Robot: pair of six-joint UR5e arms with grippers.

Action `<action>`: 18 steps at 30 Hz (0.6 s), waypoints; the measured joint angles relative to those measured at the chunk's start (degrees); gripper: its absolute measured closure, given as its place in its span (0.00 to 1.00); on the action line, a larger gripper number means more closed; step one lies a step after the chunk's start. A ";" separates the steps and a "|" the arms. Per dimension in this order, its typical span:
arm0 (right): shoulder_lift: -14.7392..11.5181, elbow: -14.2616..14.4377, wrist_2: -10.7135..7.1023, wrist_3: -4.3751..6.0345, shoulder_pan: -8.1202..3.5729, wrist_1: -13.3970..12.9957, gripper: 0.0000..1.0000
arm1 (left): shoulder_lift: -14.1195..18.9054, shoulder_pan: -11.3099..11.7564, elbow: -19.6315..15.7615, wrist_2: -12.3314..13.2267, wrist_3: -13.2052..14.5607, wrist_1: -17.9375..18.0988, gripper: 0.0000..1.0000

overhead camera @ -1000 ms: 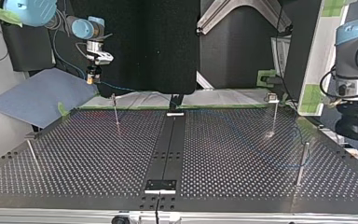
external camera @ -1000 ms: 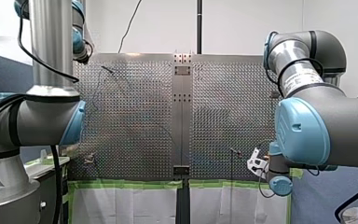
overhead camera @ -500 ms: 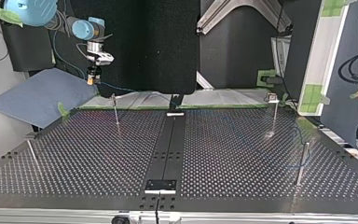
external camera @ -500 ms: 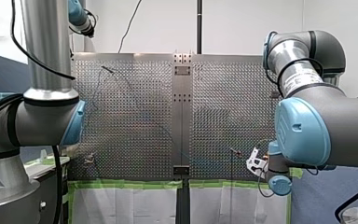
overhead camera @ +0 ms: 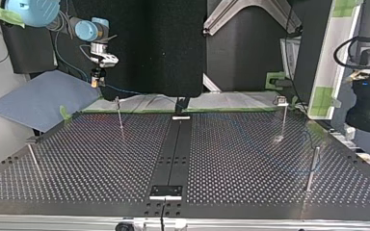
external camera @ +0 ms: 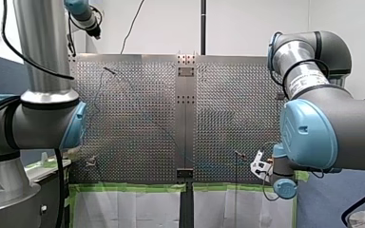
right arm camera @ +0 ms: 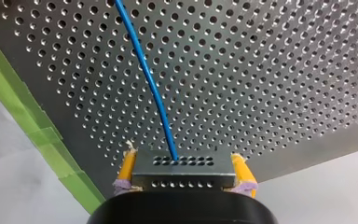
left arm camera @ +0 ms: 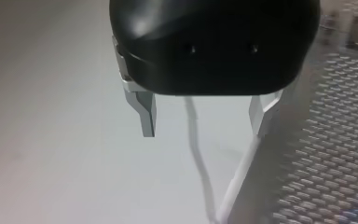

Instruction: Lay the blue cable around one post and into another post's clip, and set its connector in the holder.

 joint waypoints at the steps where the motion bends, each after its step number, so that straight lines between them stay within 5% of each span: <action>1: 0.00 0.00 0.00 -0.02 0.03 0.03 1.00 | -0.40 -0.41 -0.32 -0.40 0.27 -0.48 0.00; 11: 0.03 0.00 0.00 -0.15 0.23 0.18 1.00 | -3.85 -5.10 -1.07 -4.91 1.74 -5.21 0.00; 18: 0.07 0.00 0.00 -0.14 0.24 0.21 1.00 | -4.01 -7.56 -1.03 -5.03 1.77 -8.59 0.00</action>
